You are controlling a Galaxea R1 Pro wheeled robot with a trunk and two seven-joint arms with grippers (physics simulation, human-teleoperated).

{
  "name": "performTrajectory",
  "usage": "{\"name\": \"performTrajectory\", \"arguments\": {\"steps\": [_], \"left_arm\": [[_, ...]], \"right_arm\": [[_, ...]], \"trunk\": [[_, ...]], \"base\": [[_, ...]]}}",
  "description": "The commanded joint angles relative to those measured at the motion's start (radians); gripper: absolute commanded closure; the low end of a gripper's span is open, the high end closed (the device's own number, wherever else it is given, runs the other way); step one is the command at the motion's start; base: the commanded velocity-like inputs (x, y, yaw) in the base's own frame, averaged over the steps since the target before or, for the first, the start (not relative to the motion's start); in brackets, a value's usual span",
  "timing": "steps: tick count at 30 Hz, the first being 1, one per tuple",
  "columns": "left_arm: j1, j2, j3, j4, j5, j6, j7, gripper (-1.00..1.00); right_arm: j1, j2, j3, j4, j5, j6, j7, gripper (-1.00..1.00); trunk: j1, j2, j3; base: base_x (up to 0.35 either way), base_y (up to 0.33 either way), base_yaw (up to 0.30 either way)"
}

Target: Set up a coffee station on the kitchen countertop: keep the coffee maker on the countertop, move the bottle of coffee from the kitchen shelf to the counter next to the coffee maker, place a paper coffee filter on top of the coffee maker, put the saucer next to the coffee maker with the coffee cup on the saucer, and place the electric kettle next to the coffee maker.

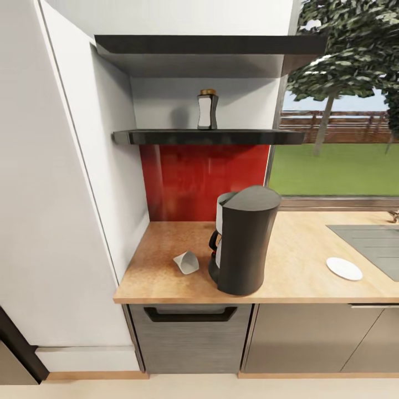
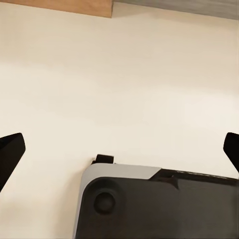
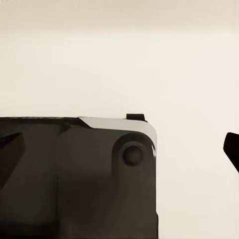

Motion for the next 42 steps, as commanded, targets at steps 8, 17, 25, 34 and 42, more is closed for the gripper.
{"name": "performTrajectory", "arguments": {"steps": [8, 17, 25, 34, 42], "left_arm": [[0.0, 0.0, 0.0, -0.001, 0.005, -0.002, 0.001, -1.0], [0.0, -0.001, 0.0, -0.001, 0.005, -0.002, 0.001, -1.0], [0.0, 0.0, 0.0, -0.001, 0.005, -0.002, 0.001, -1.0], [0.0, 0.0, 0.0, -0.001, 0.005, -0.002, 0.001, -1.0], [0.0, -0.002, 0.0, -0.001, 0.001, -0.002, 0.001, -1.0]], "right_arm": [[0.0, 0.0, 0.0, -0.001, 0.0, -0.001, 0.0, -1.0], [0.0, 0.0, 0.0, -0.001, 0.0, -0.002, 0.0, -1.0], [0.0, 0.0, 0.0, -0.001, 0.0, -0.002, 0.0, -1.0], [0.0, 0.0, 0.0, -0.001, 0.0, -0.002, 0.0, -1.0], [0.0, 0.001, 0.001, -0.001, -0.001, -0.002, -0.001, -1.0]], "trunk": [[-0.03, 0.055, 0.024], [-0.038, 0.069, 0.03], [-0.038, 0.069, 0.03], [-0.038, 0.069, 0.03], [-0.038, 0.069, 0.03]], "base": [[0.0, 0.0, 0.0], [0.0, 0.0, 0.0], [0.0, 0.0, 0.0], [0.0, 0.0, 0.0], [0.0, 0.0, 0.0]]}}
